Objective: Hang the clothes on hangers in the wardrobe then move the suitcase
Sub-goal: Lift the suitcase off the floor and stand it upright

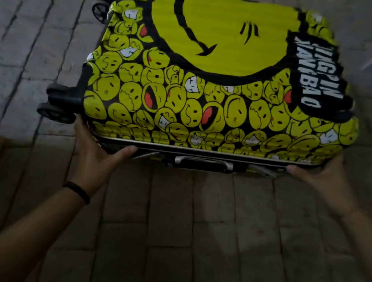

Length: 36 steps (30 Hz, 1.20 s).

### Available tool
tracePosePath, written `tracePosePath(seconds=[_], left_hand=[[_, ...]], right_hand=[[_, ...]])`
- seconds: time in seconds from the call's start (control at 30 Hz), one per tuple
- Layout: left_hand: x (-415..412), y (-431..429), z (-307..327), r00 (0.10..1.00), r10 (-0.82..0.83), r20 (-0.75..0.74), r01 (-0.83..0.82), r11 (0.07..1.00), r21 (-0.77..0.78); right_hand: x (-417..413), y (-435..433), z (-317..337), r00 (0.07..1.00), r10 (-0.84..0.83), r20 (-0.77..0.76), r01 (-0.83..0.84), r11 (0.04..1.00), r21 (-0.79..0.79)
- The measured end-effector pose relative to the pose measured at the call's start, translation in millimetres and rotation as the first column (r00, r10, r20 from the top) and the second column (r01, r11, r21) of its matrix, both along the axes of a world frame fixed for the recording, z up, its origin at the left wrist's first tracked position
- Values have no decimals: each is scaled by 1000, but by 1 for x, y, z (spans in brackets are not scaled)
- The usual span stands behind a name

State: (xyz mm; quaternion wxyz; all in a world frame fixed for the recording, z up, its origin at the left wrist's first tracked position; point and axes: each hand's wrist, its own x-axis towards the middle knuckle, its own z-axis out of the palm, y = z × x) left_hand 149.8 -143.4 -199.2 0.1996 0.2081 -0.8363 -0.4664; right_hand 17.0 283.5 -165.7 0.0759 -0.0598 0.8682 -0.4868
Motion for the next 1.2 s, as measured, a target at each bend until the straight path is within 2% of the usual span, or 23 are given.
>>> tracePosePath(seconds=[0.27,0.37,0.47,0.53,0.63,0.83,0.97,1.2], left_hand=[[-1,2,-15,995,-53,83,59,996,-73],[1,-4,-16,994,-97,52,96,995,18],[-3,-3,-12,1000,-26,5,25,992,126],[-7,-1,-11,999,40,5,-41,995,86],[-9,6,-9,999,40,12,-40,999,4],[-8,5,-15,999,35,-6,-34,997,74],[-7,7,-19,999,38,-4,-37,998,41],[-2,7,-25,992,-51,119,63,993,-101]], right_hand=[[20,-6,-25,997,-76,22,75,996,40],[16,-3,-22,997,-79,24,80,996,-26],[6,-3,-22,994,-108,8,108,993,-55],[1,-5,-23,992,-123,-16,122,991,-62],[-7,0,-23,993,-116,-28,116,993,-22],[-17,8,-24,993,-112,-48,108,991,-75],[-7,-1,-22,996,-81,-49,82,997,9],[21,-12,-45,993,-105,-57,109,991,71]])
